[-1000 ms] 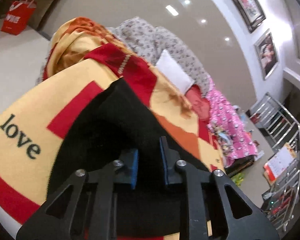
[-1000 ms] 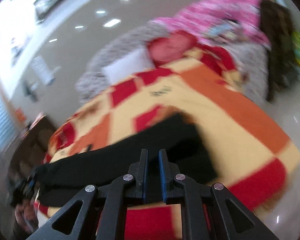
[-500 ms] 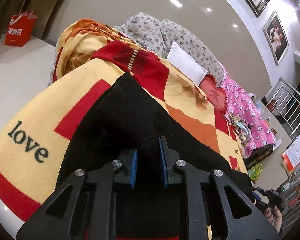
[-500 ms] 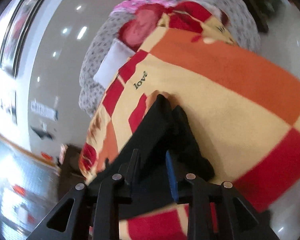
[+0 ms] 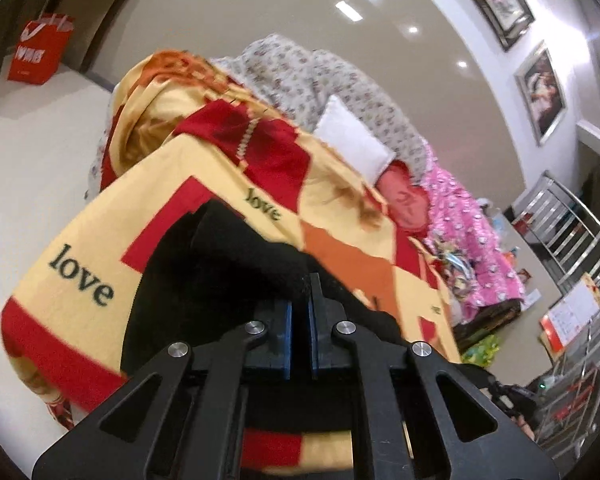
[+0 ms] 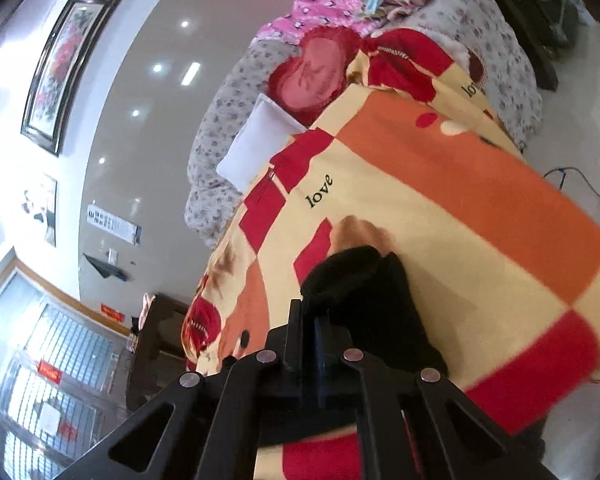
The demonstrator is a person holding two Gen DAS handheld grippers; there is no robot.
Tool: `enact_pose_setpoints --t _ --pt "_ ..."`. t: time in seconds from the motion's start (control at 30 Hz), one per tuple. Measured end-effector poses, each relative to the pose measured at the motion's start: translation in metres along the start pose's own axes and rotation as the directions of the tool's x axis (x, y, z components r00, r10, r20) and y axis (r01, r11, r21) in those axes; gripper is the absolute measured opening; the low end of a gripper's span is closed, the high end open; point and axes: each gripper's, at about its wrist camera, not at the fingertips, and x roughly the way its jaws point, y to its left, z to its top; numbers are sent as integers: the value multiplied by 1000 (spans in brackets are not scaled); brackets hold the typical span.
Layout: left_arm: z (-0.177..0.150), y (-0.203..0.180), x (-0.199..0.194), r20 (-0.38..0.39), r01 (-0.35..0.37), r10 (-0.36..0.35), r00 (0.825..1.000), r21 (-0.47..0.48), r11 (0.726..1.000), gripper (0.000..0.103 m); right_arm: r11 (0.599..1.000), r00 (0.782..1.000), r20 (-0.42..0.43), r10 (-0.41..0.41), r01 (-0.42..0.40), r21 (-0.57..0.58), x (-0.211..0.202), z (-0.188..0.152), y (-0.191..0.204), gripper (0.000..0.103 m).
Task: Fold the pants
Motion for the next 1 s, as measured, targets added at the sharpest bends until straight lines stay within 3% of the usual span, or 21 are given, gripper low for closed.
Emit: enact_pose_setpoints --t 0.1,0.23,0.37,0.5,0.57,0.7,0.93,1.0 --pt "-15 7 -2 -36 -21 21 999 -5 1000 5 999 997 -64 -47 48 17 2 -12 -18 4" --pt "-40 31 12 -96 -116 115 989 -8 993 5 992 988 -124 -95 104 69 13 -30 -45 4" --pt "-48 36 11 -92 -123 120 988 -20 992 5 993 991 -110 -78 87 77 12 -31 -49 4" --pt "-51 21 6 -45 -136 138 989 56 989 5 995 991 -96 -94 97 30 12 -29 -42 4" --pt "-53 25 12 -53 -155 158 986 65 986 5 991 987 -94 -131 130 -23 16 -29 -41 4" --pt "-57 33 16 -64 -168 172 983 68 983 6 992 989 -81 -125 123 -30 18 -29 -41 4" --pt "-56 37 11 -46 -193 200 979 123 973 20 993 992 -60 -113 111 -33 13 -29 -47 4" --pt "-51 37 0 2 -231 232 973 123 965 23 988 989 -27 -144 142 -56 8 -29 -44 4"
